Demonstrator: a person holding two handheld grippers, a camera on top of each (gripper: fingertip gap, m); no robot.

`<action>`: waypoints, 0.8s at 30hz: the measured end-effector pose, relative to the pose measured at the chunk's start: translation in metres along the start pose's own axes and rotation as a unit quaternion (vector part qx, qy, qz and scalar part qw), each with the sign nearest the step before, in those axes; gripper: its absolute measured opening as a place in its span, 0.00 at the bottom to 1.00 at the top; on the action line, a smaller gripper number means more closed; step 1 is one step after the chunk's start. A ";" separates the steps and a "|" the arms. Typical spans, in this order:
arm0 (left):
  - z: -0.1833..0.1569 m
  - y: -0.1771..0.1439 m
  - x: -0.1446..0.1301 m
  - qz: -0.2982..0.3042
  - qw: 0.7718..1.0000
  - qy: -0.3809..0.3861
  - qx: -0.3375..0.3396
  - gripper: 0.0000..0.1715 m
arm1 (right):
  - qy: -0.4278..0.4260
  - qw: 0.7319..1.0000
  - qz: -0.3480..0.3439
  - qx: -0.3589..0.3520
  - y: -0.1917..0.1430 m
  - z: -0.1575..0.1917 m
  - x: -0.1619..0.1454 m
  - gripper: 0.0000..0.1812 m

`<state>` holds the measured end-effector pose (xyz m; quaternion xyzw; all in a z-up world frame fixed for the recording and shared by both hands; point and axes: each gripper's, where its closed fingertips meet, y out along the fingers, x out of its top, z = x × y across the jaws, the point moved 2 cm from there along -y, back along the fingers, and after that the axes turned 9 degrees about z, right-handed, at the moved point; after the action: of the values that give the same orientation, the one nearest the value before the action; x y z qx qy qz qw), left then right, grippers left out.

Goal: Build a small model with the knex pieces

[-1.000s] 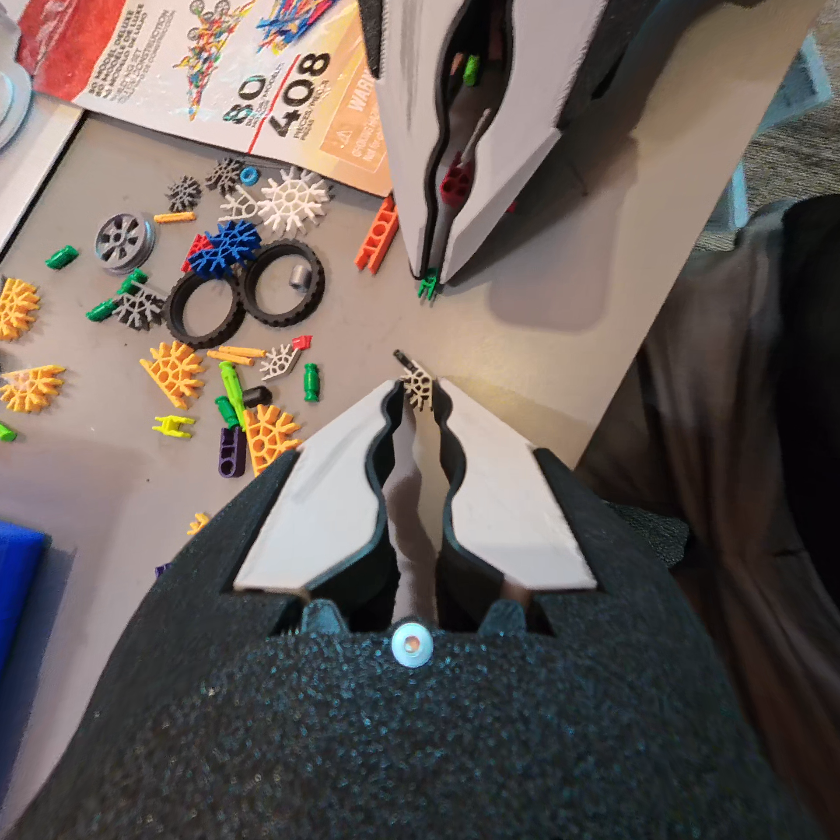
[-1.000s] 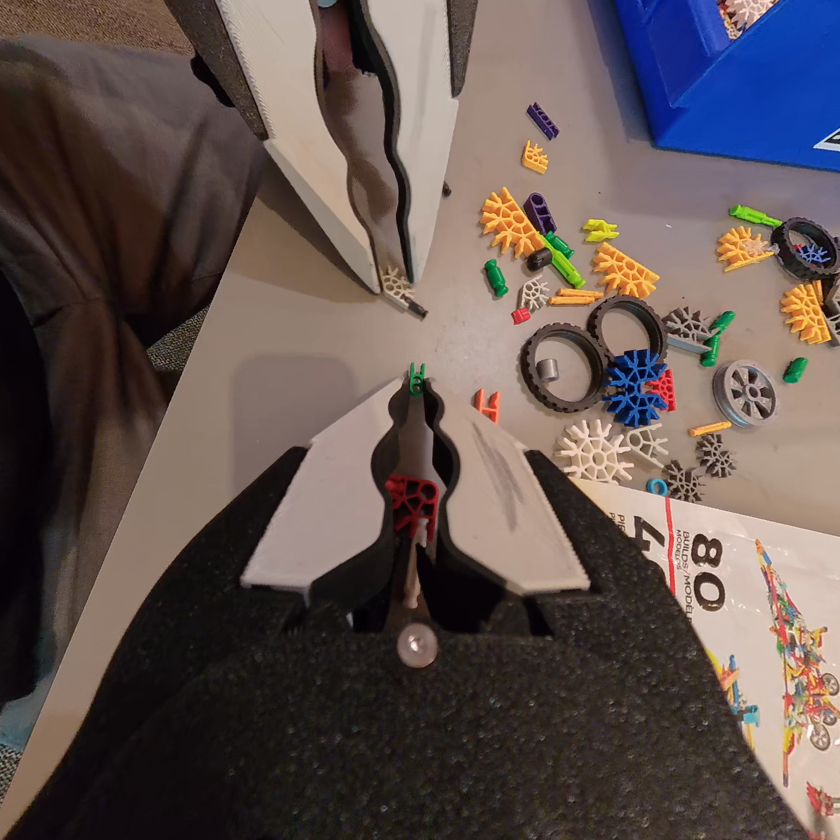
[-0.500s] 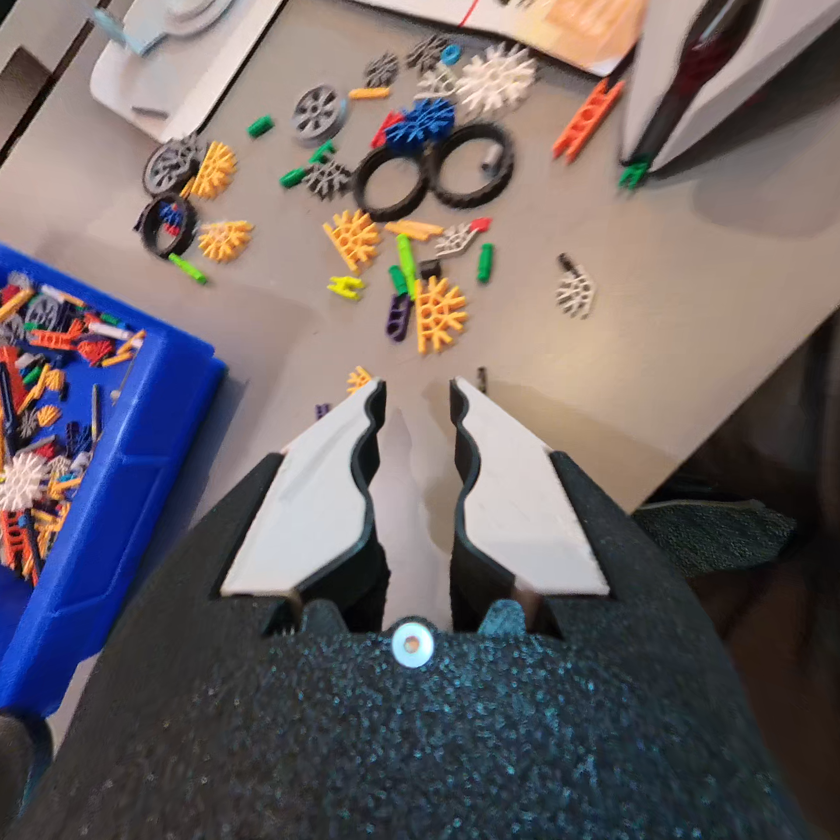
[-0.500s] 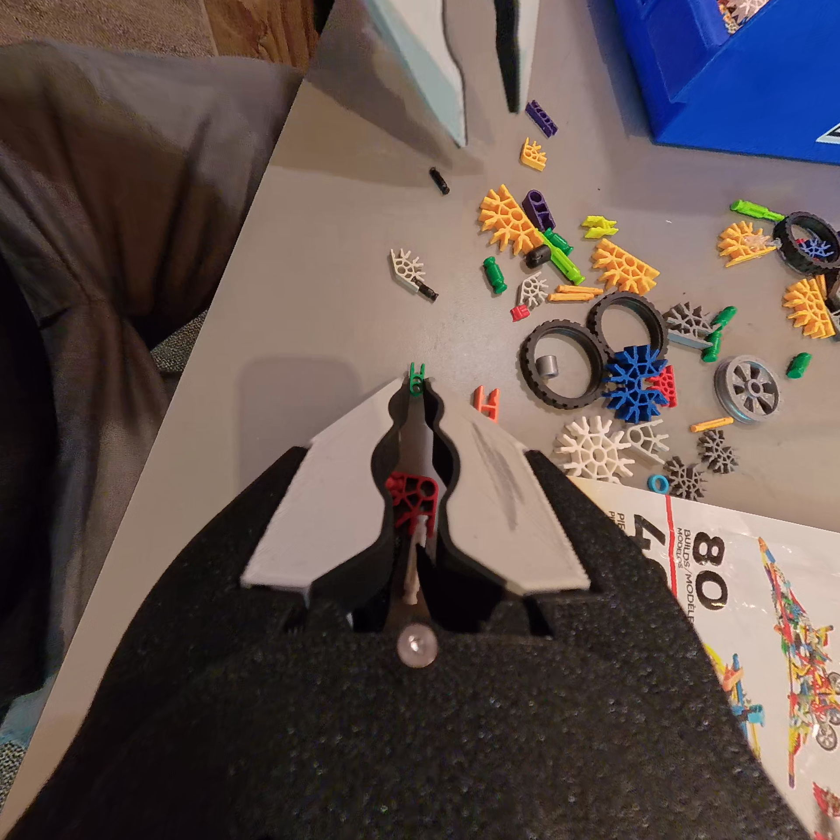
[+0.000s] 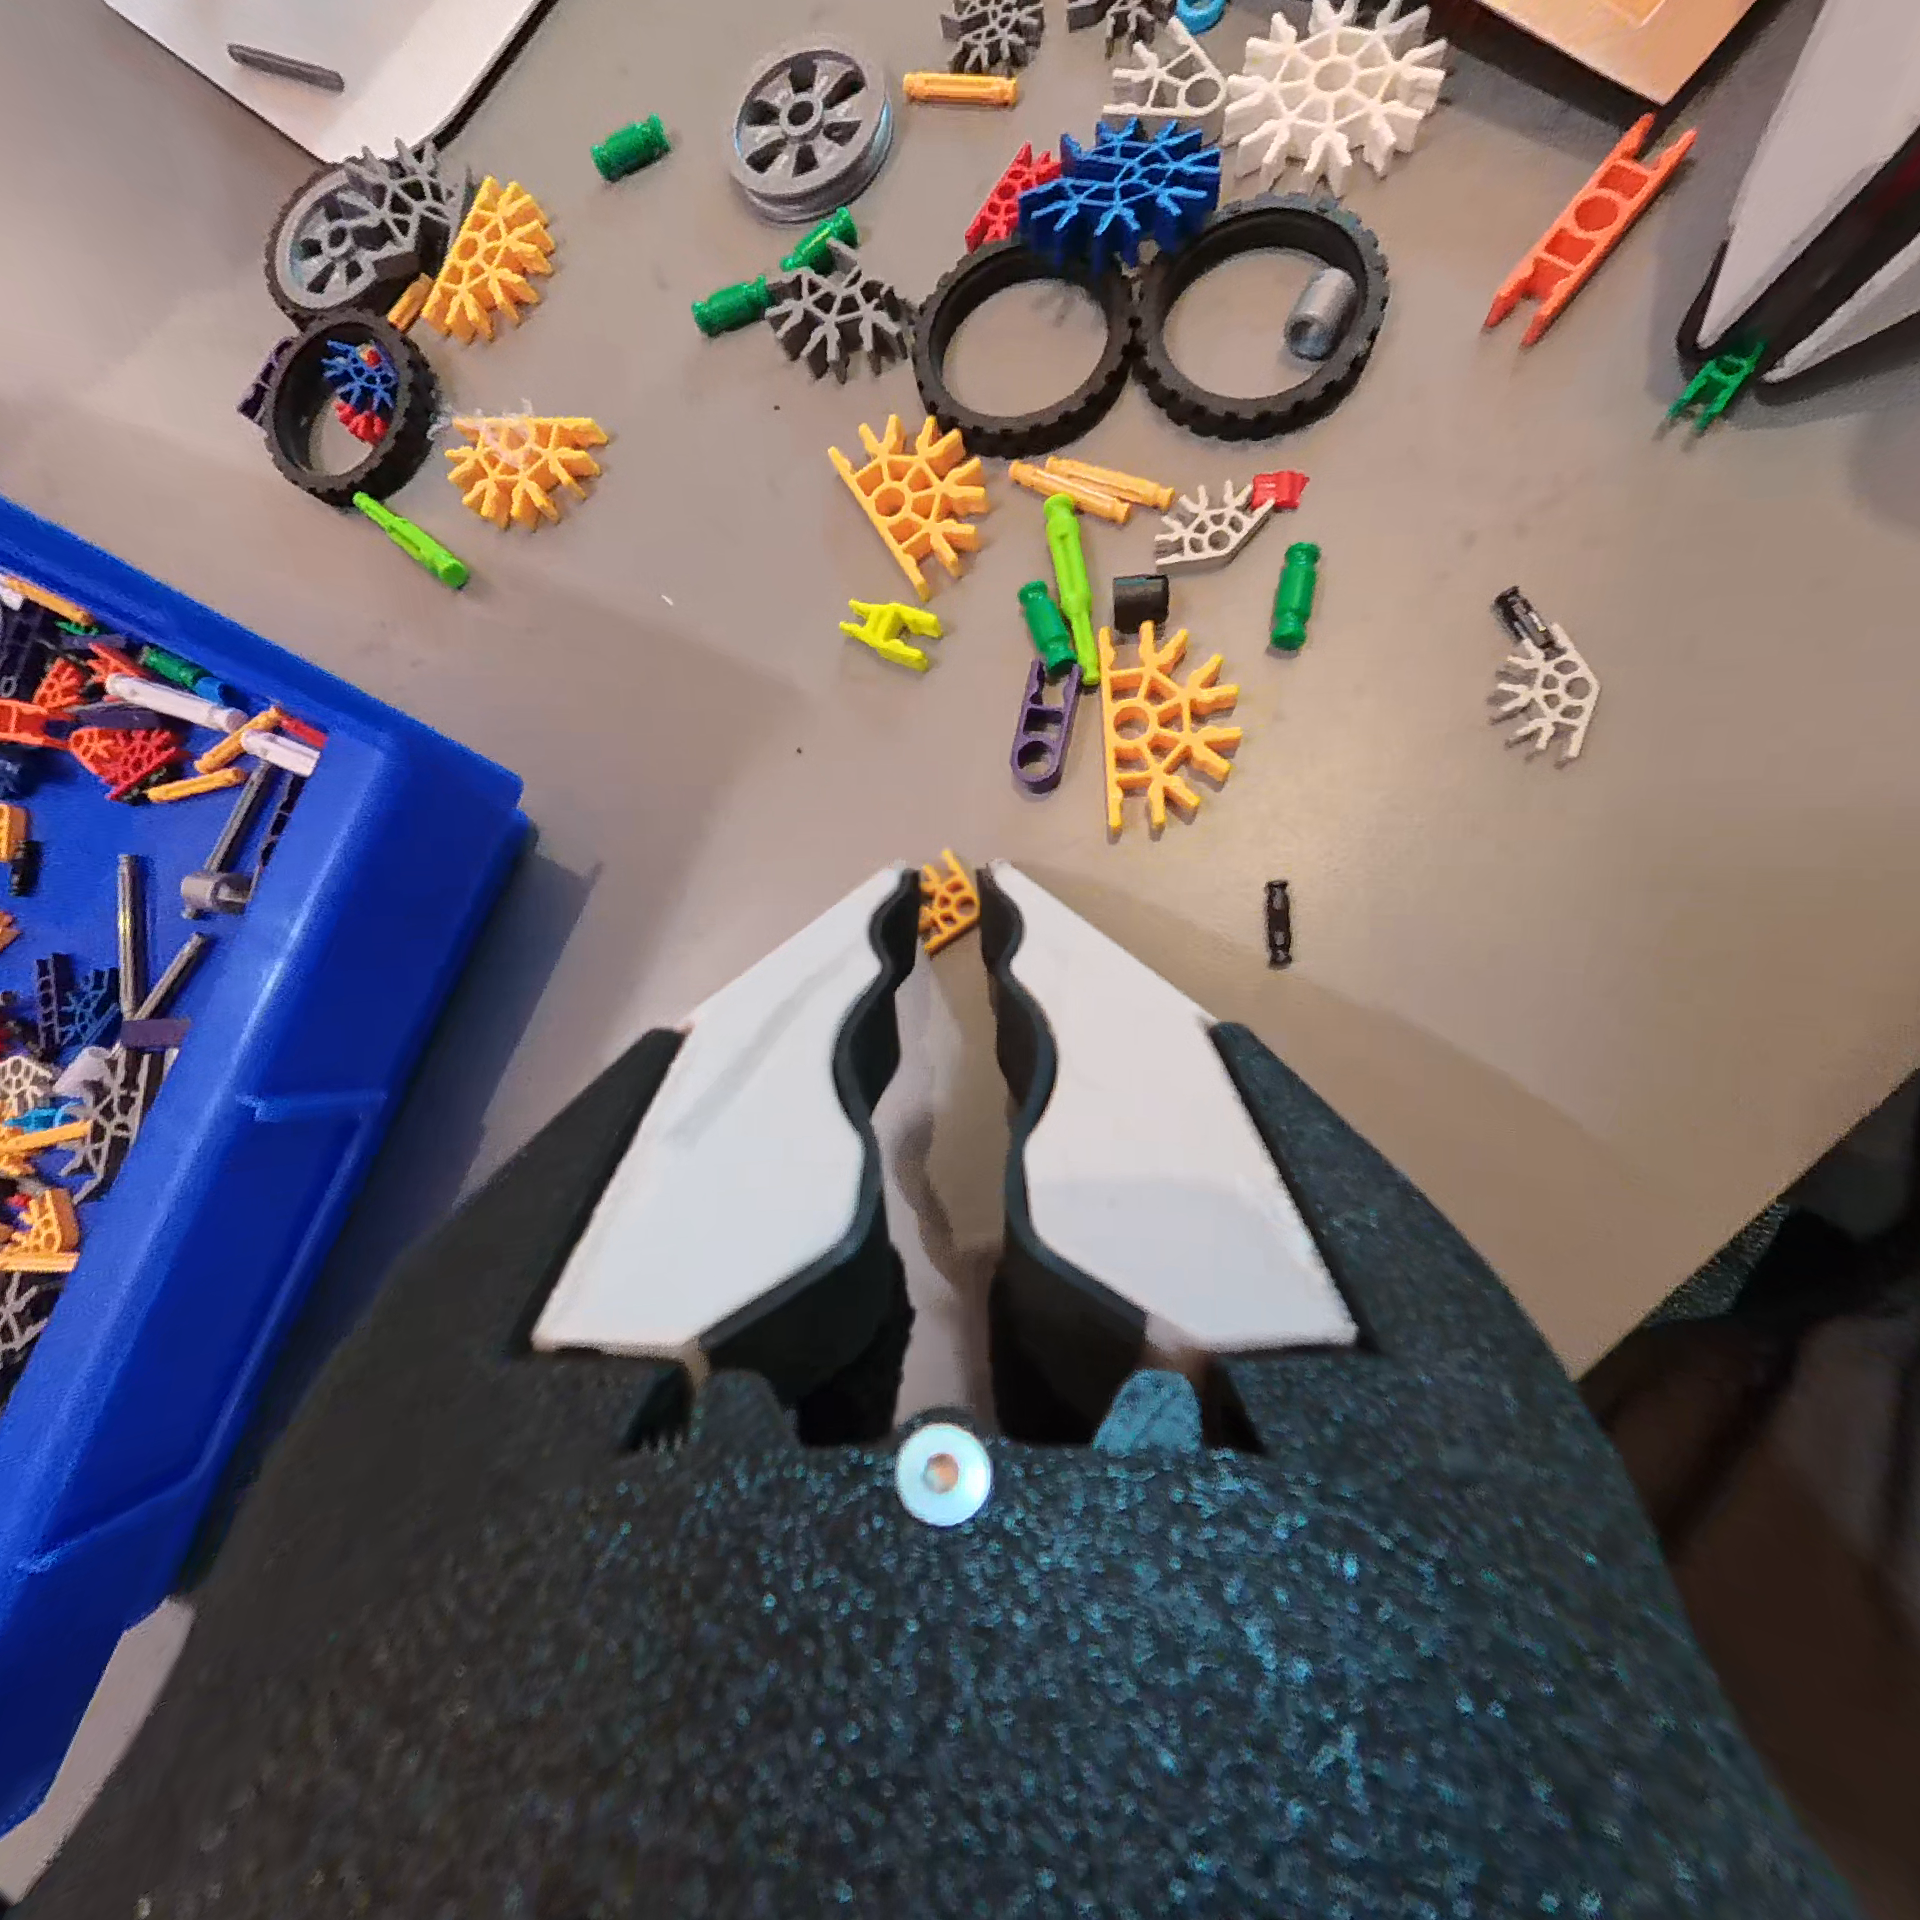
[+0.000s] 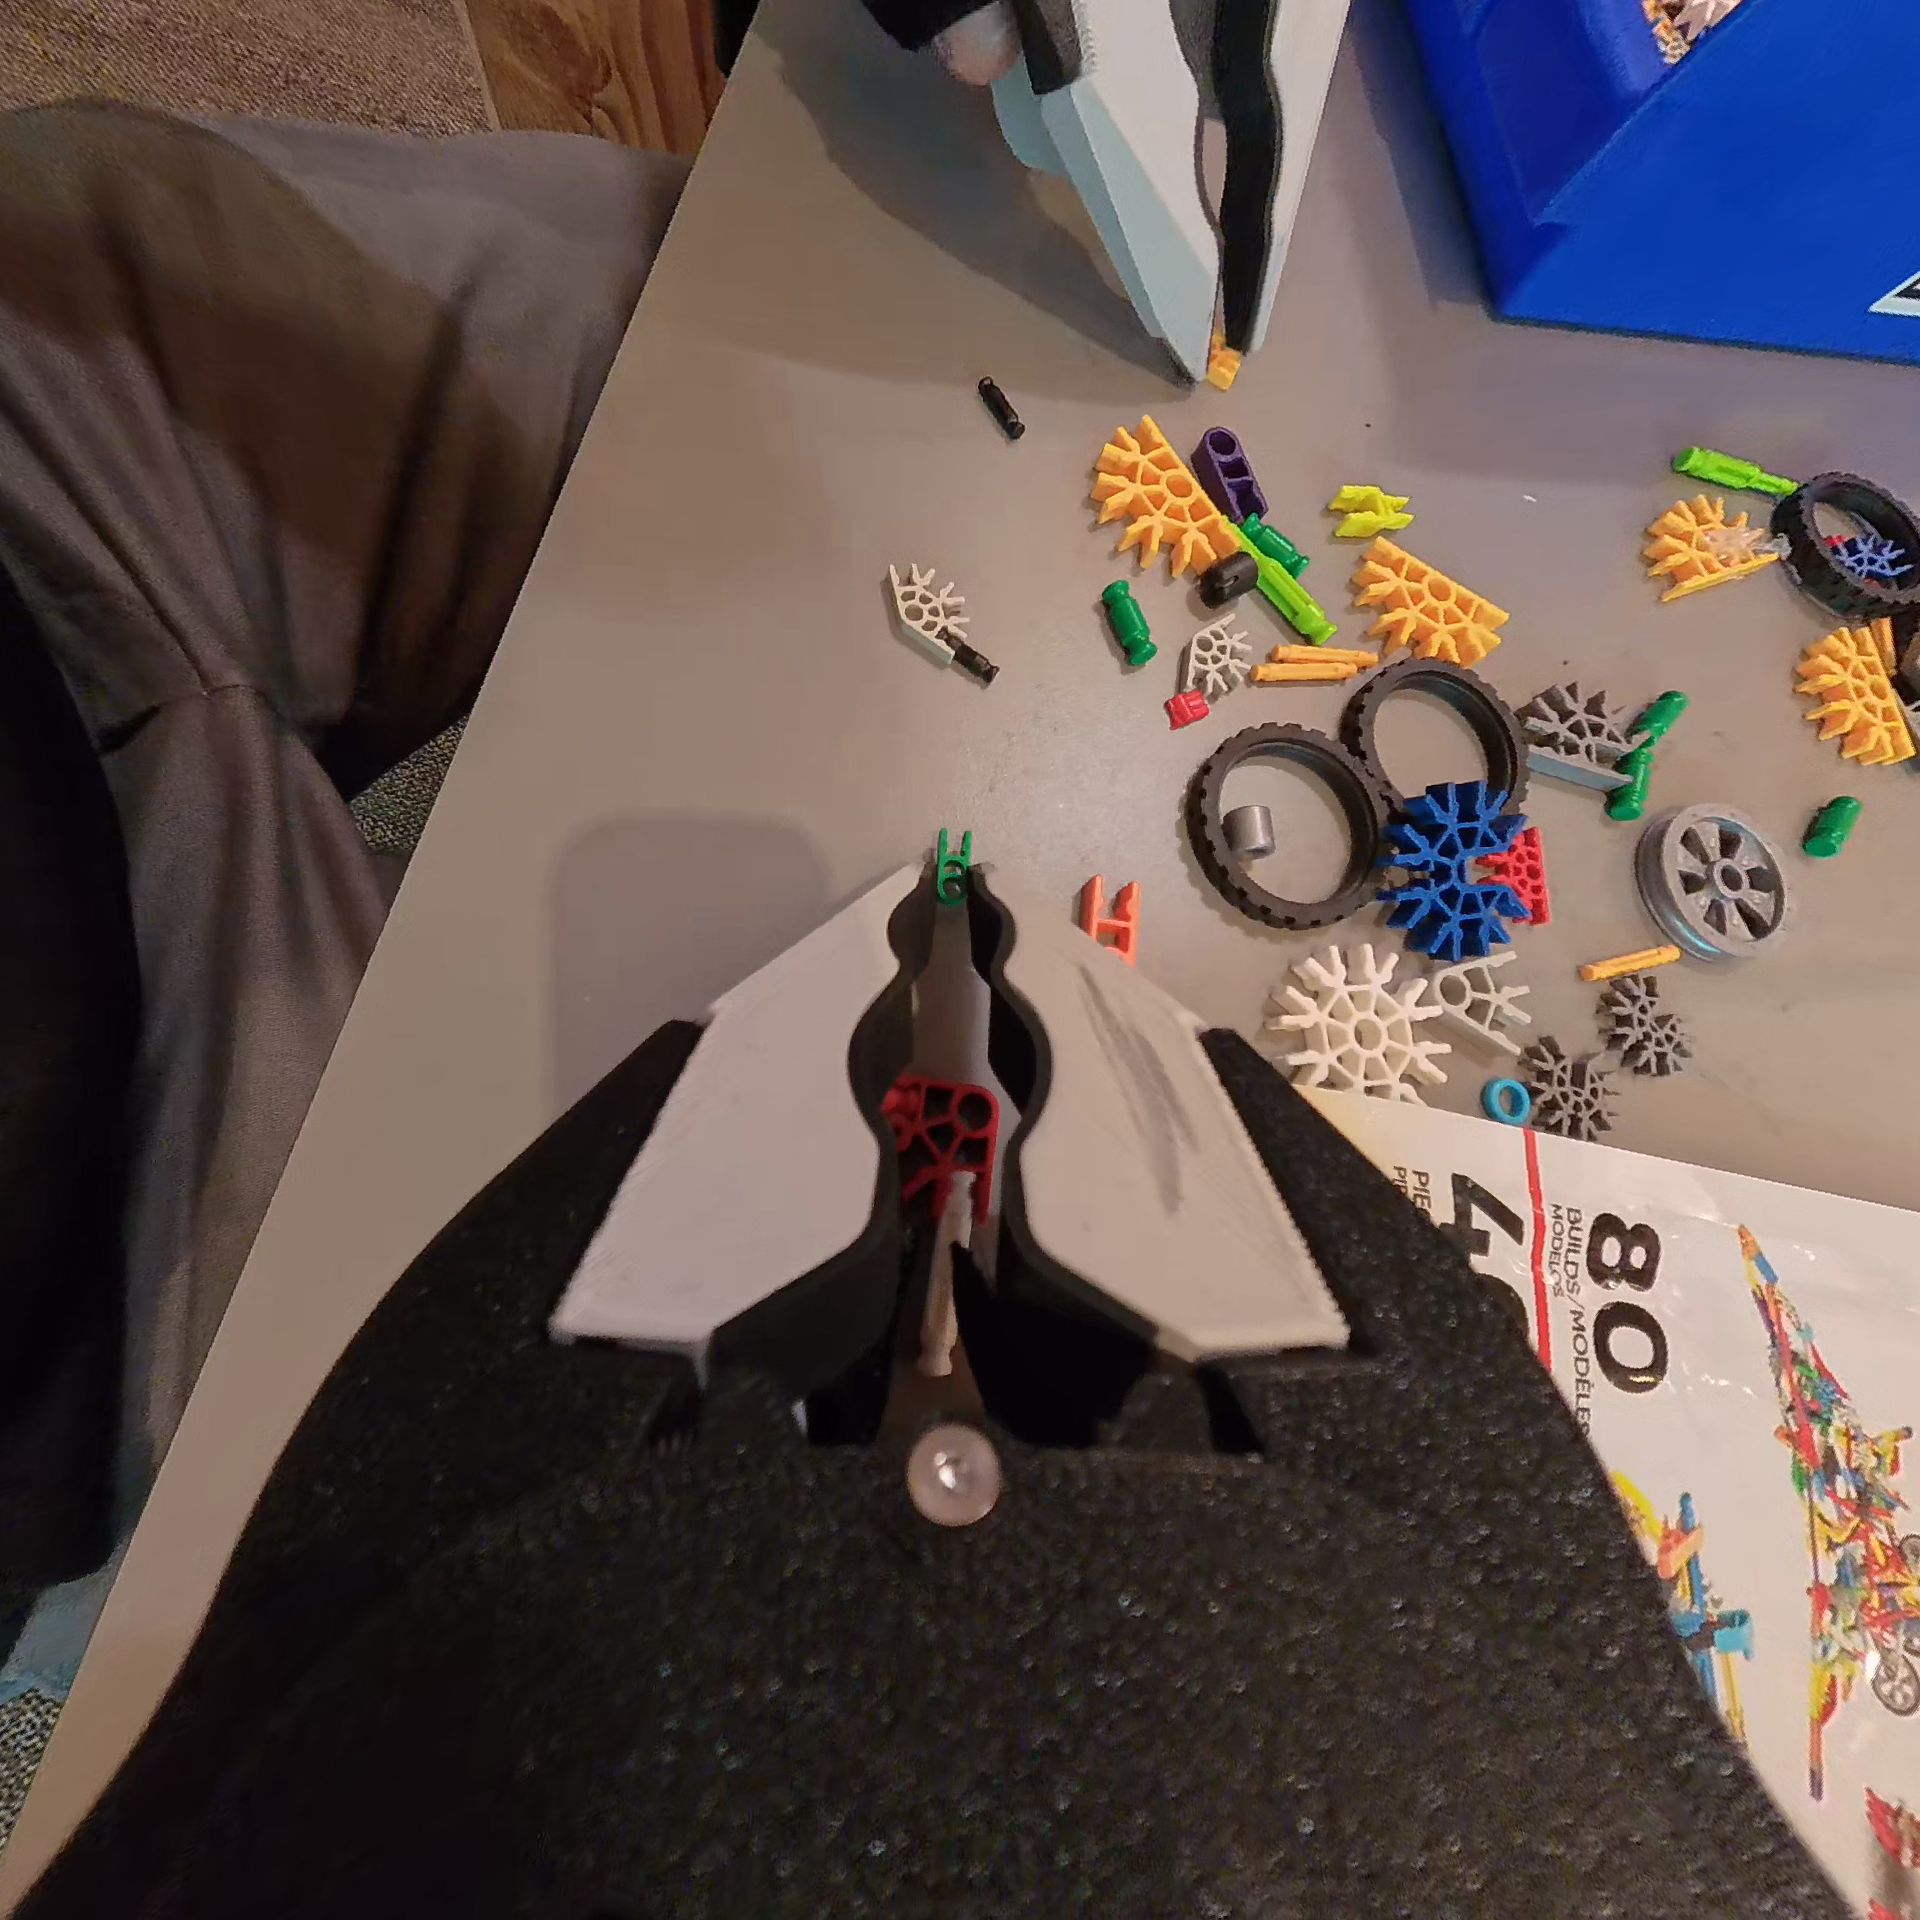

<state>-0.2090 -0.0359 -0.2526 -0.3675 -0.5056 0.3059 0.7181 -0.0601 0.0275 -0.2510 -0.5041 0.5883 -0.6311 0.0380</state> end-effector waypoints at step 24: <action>-0.035 -0.028 0.007 -0.048 0.998 0.035 -0.017 0.03 | 0.001 1.000 0.002 0.003 0.000 0.000 -0.001 0.02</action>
<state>-0.1718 -0.0531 -0.2335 -0.3653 -0.5027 0.2492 0.7428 -0.0592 0.0282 -0.2517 -0.5021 0.5876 -0.6332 0.0404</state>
